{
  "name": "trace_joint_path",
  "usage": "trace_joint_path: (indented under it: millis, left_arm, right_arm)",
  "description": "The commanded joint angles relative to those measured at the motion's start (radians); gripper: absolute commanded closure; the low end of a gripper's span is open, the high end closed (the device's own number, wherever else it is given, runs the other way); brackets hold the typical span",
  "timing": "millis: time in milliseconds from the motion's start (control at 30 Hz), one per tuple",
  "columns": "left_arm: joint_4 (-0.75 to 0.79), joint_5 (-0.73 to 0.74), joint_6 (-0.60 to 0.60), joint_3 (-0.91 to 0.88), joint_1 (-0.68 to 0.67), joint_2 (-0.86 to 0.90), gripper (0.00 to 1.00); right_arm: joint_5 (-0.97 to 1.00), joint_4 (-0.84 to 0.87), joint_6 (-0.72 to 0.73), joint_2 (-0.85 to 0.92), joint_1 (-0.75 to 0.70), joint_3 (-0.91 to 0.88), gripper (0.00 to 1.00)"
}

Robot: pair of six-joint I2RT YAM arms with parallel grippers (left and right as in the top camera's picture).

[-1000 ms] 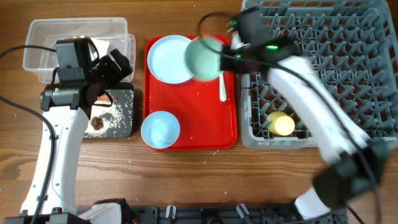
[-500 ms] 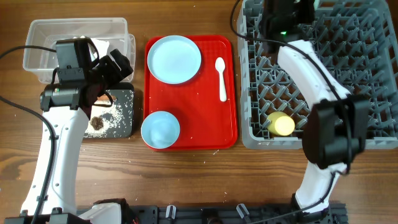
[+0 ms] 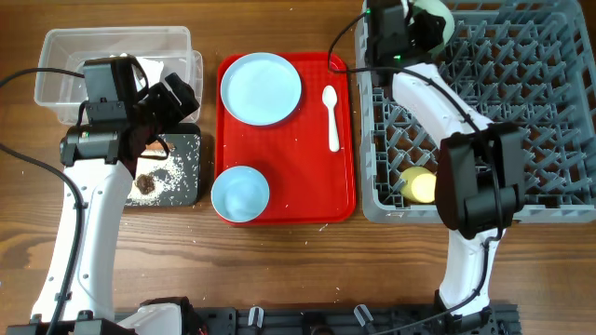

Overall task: Sort waste into correct bins and load items into the dishwasher rack
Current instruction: 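Place the light-green bowl into the back of the dish rack, then grasp the blue bowl on the red tray with the right gripper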

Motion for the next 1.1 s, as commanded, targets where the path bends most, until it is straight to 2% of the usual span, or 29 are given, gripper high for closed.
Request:
trace_joint_path:
  millis: [0, 33, 67, 200, 267, 367, 400, 467, 567, 633, 733, 867, 967, 1067]
  left_arm:
    - [0.003, 0.011, 0.016, 0.006, -0.004, -0.011, 0.00]
    - [0.003, 0.011, 0.016, 0.006, -0.003, -0.011, 0.00]
    - [0.003, 0.011, 0.016, 0.006, -0.004, -0.011, 0.00]
    - [0.003, 0.011, 0.016, 0.006, -0.003, -0.011, 0.00]
    - [0.003, 0.011, 0.016, 0.006, -0.004, -0.011, 0.00]
    - [0.003, 0.011, 0.016, 0.006, -0.004, -0.011, 0.00]
    - [0.003, 0.011, 0.016, 0.006, -0.004, -0.011, 0.00]
    - [0.003, 0.011, 0.016, 0.006, -0.003, -0.011, 0.00]
    - [0.003, 0.011, 0.016, 0.006, -0.004, -0.011, 0.00]
    - [0.003, 0.011, 0.016, 0.006, -0.004, -0.011, 0.00]
    - [0.003, 0.011, 0.016, 0.006, -0.004, -0.011, 0.00]
    - [0.003, 0.011, 0.016, 0.006, -0.004, -0.011, 0.00]
    - [0.003, 0.011, 0.016, 0.006, -0.003, -0.011, 0.00]
    - [0.003, 0.011, 0.016, 0.006, -0.004, -0.011, 0.00]
  right_arm:
    - [-0.050, -0.005, -0.001, 0.020, 0.043, 0.002, 0.38]
    - [-0.050, -0.005, 0.000, 0.020, 0.052, 0.002, 0.23]
    - [-0.050, -0.005, 0.002, 0.020, 0.062, 0.002, 0.12]
    - [-0.050, 0.023, 0.009, 0.010, 0.102, 0.003, 0.01]
    - [-0.052, 0.026, 0.016, -0.030, 0.130, 0.004, 0.00]
    - [-0.147, -0.036, 0.188, -0.131, 0.171, 0.004, 0.00]
    - [-0.307, -0.138, 0.301, -0.178, 0.187, 0.004, 0.00]
    - [-0.774, -0.318, 0.488, -0.233, 0.193, 0.004, 0.00]
    - [-1.363, -0.475, 0.650, -0.237, 0.193, 0.004, 0.00]
    - [-1.554, -0.556, 0.756, -0.229, 0.193, -0.002, 0.00]
    - [-1.549, -0.583, 1.018, -0.228, 0.238, -0.089, 0.19]
    - [-1.359, -0.535, 1.242, -0.228, 0.372, -0.230, 0.31]
    - [-1.196, -0.505, 1.319, -0.226, 0.479, -0.273, 0.45]
    - [-1.146, -0.481, 1.337, -0.169, 0.529, -0.273, 0.57]
